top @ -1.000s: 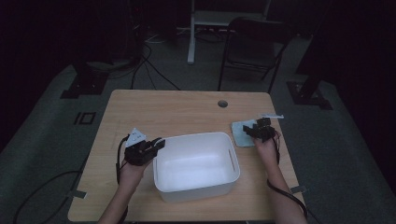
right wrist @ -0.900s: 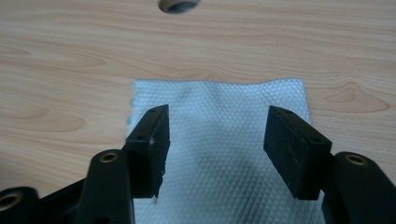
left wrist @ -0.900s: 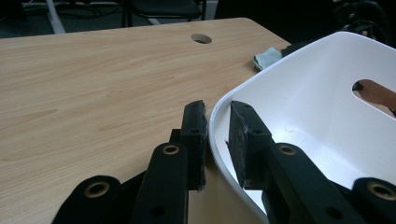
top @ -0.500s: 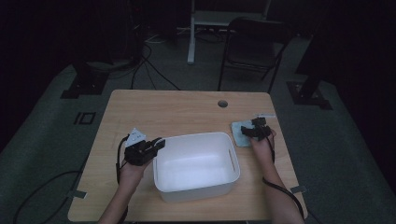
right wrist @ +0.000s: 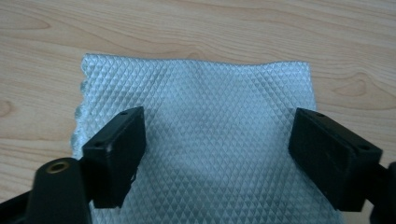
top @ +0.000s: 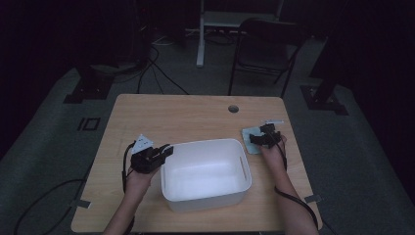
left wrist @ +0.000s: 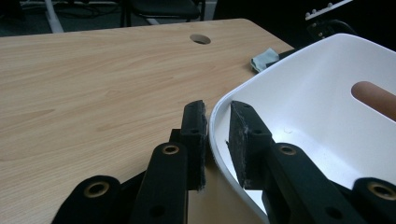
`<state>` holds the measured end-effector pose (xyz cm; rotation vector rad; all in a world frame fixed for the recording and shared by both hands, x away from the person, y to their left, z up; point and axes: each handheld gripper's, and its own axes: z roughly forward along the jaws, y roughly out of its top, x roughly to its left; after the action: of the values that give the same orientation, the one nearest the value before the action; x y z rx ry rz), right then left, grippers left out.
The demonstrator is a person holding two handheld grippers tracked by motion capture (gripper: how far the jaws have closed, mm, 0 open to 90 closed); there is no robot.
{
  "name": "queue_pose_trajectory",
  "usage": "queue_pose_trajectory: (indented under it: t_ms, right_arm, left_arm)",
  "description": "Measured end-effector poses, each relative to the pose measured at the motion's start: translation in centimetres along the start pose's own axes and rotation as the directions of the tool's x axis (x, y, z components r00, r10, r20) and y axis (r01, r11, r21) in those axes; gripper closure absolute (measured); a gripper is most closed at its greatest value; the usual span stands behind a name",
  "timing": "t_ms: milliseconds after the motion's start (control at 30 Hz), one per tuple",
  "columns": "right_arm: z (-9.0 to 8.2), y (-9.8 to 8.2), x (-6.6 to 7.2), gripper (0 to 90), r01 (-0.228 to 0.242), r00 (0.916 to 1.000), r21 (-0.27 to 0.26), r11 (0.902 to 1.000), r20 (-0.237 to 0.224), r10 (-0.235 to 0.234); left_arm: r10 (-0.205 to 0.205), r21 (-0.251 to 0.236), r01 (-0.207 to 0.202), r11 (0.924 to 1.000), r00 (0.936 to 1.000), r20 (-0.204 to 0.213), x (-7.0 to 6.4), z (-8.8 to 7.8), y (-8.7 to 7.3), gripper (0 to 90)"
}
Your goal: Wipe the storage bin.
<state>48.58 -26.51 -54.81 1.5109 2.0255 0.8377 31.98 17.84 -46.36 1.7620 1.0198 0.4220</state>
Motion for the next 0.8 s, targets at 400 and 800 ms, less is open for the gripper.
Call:
queue_pose_trajectory:
  t_ms: [400, 800]
  right_arm:
    - [-0.6, 0.5, 1.4, 76.6, 0.098, 0.9927, 0.011, 0.9951, -0.072, -0.097]
    - [-3.9, 0.4, 1.3, 83.1, 0.025, 0.9870, -0.015, 0.9996, -0.158, -0.027]
  left_arm:
    - [0.000, -0.001, 0.000, 1.0000, 1.0000, 0.001, 0.0, 0.0, 0.0, 75.9]
    - [0.003, -0.003, -0.003, 1.0000, 1.0000, -0.003, 0.0, 0.0, 0.0, 76.0]
